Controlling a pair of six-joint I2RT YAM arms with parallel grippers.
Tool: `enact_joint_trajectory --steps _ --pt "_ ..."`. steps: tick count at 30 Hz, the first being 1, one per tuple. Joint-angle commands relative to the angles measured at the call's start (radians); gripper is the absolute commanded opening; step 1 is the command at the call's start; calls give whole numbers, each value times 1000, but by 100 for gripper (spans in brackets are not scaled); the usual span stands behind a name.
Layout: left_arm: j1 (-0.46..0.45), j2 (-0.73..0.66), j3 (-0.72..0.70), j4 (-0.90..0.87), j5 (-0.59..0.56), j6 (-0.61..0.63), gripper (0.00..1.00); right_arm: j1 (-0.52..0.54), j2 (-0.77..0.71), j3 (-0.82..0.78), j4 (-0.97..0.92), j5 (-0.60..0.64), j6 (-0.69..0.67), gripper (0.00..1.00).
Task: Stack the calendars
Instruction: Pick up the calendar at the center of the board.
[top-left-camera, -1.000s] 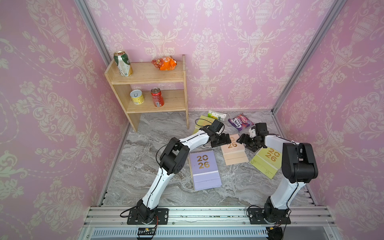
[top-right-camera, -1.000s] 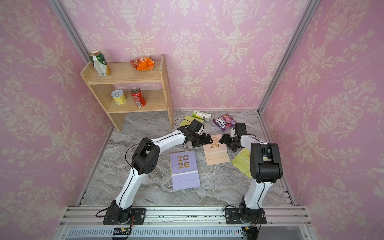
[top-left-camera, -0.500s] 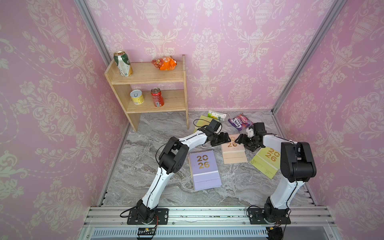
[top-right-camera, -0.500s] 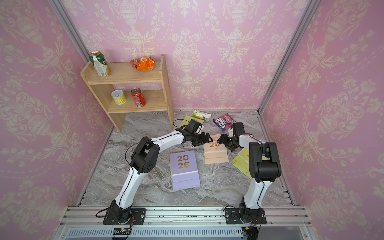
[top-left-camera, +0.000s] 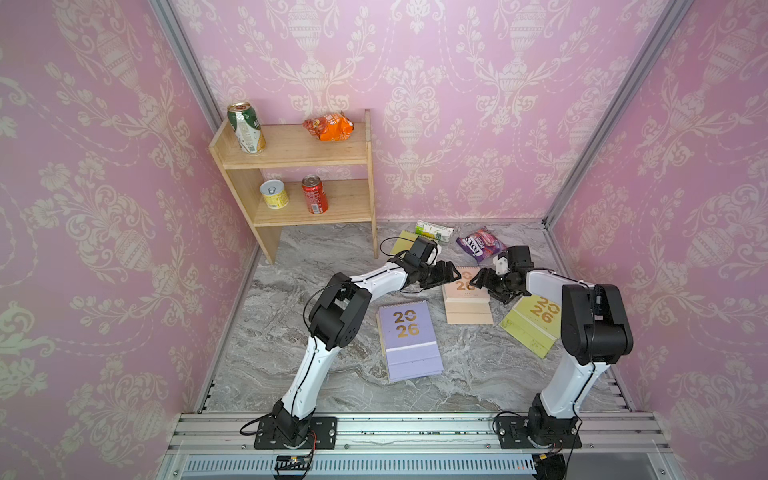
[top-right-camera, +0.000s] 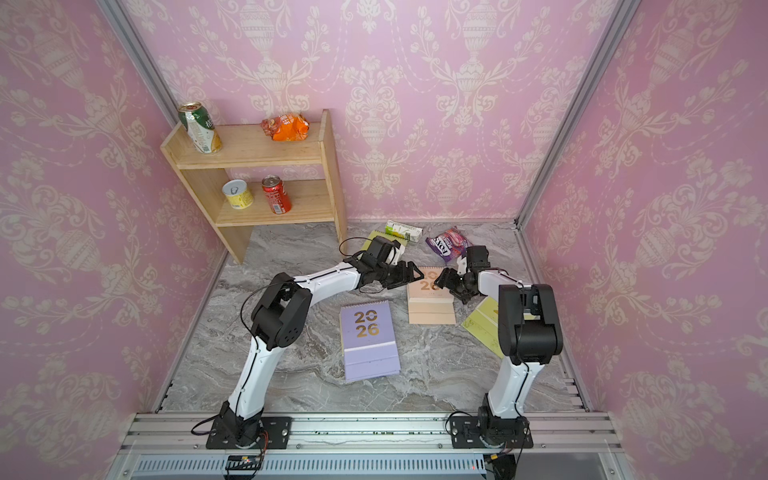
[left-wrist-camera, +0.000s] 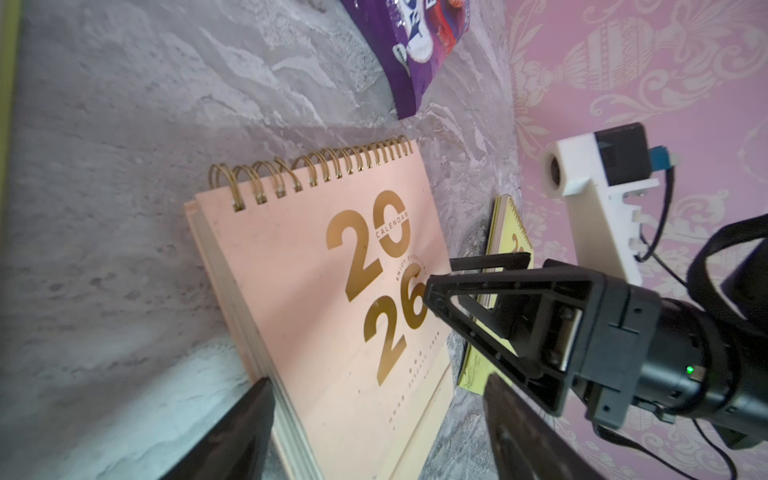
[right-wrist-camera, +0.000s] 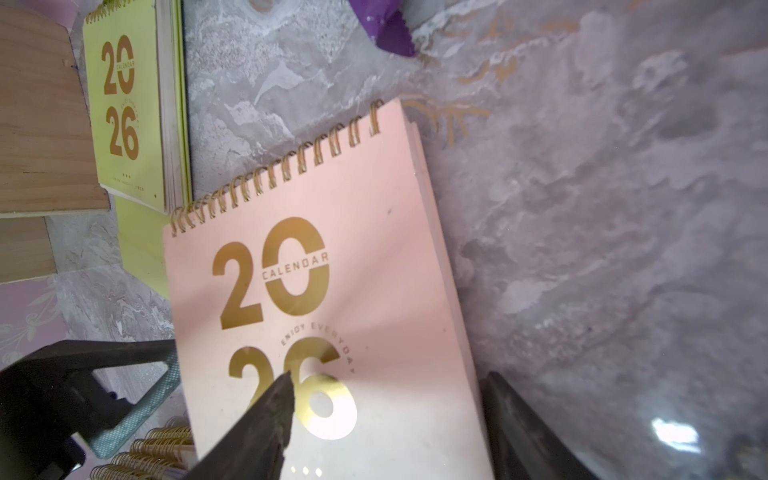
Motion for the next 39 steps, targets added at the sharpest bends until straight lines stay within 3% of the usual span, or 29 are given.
enact_joint_trajectory --steps 1,12,17,30,39 --pt "-35 -58 -18 114 129 -24 75 29 35 -32 17 -124 34 72" --pt "-35 -58 -21 126 163 -20 65 28 43 -42 60 -168 52 69" --pt "-34 -53 -25 129 175 -24 55 28 35 -52 89 -183 59 65" --pt "-33 -56 -37 120 177 -14 2 26 -8 -72 100 -164 53 64" --pt "-5 -101 -91 145 191 18 0 -3 -57 -114 151 -192 70 66"
